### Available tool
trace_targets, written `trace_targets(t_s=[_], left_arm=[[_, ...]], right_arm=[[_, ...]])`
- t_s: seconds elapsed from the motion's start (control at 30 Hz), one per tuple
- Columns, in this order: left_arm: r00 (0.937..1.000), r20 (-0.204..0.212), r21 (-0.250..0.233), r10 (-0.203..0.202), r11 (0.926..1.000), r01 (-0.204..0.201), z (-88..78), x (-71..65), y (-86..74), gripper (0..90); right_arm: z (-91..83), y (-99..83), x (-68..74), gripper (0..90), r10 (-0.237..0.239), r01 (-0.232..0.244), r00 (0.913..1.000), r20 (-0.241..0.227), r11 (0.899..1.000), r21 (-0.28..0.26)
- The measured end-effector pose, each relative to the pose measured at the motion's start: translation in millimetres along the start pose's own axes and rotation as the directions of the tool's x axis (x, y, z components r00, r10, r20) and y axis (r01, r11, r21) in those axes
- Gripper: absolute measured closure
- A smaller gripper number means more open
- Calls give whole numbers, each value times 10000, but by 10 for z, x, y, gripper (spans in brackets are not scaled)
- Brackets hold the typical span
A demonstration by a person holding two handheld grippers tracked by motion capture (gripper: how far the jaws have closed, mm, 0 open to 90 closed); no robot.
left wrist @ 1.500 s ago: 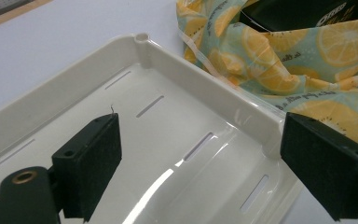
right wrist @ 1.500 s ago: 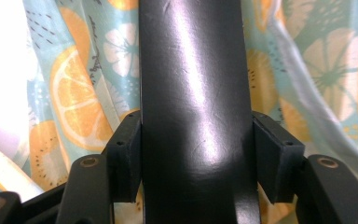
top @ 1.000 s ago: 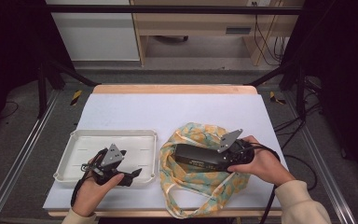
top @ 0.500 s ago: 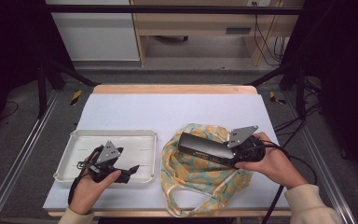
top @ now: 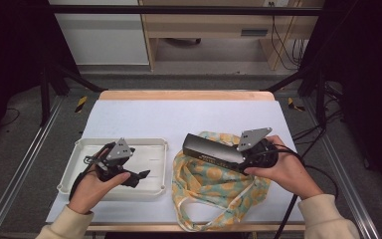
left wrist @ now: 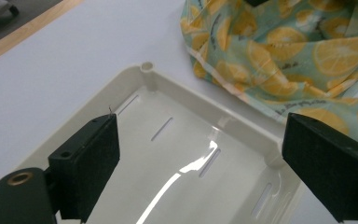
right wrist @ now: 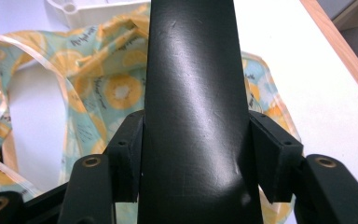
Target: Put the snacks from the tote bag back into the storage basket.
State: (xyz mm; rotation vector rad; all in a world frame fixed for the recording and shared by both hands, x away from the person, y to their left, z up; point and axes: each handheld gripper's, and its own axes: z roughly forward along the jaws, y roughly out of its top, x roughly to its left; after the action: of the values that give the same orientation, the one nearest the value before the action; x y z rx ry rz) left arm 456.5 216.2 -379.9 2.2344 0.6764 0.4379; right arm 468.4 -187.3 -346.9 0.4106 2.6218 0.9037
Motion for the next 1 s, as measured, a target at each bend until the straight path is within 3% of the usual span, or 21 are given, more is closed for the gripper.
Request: trace_targets(t_s=[0.3,0.5,0.63,0.77,0.93,1.0], left_arm=[[9969,349,266,700,9971,-709,-156,91,276,79],[9914,513,497,1208,9911,-1233,-250,120,417,75],[9844,759,732,1590,9836,-1645,-283,134,454,72],[9730,1092,1036,2034,9712,-2147,-342,168,478,73],[9625,1367,1154,2344,9612,-2505,-400,293,554,73],[9552,1399,1351,2609,9506,-2795,-408,344,581,73]], right_arm=[[30,230,36,431,-290,292,9995,-117,9993,224],[41,394,40,431,-449,453,9989,-148,9986,262],[82,479,42,432,-522,529,9984,-237,9982,269],[139,547,27,432,-551,559,9980,-297,9981,268],[231,631,-11,432,-365,370,9984,-428,9993,111],[271,687,-6,432,-395,400,9981,-481,9992,99]])
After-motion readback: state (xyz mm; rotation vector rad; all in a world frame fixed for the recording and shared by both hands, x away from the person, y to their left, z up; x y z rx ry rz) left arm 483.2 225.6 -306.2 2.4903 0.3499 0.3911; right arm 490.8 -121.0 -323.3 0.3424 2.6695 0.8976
